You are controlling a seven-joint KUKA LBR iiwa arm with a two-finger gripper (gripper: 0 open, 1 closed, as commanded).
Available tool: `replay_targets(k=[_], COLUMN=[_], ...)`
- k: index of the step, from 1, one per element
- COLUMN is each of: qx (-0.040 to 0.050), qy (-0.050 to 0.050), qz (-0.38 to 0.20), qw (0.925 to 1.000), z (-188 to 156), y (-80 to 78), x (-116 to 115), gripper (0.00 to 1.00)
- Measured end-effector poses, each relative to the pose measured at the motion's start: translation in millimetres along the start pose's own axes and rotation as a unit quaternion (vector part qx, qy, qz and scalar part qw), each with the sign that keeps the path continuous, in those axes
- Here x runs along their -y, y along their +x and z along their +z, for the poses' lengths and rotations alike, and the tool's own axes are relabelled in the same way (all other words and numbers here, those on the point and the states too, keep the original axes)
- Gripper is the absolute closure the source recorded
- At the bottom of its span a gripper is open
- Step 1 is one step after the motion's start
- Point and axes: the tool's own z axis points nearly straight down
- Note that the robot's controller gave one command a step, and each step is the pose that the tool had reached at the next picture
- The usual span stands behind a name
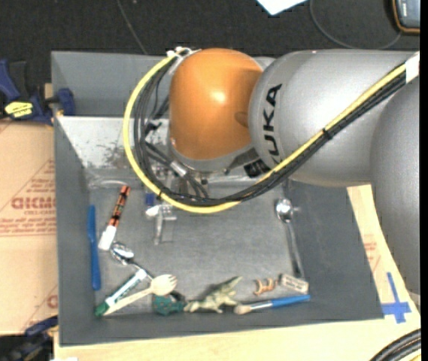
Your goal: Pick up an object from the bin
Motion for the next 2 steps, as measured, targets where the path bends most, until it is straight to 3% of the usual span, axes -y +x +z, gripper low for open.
replay_targets(k=[1, 2], qx=[0.0043, 0.0047], qy=[-0.001, 0.000], qz=[0.002, -0.087], qw=[1.0000, 0.9962], z=[-5, 83], y=[-1.8, 42.1], x=[1, 2], gripper=[0.00, 0.00])
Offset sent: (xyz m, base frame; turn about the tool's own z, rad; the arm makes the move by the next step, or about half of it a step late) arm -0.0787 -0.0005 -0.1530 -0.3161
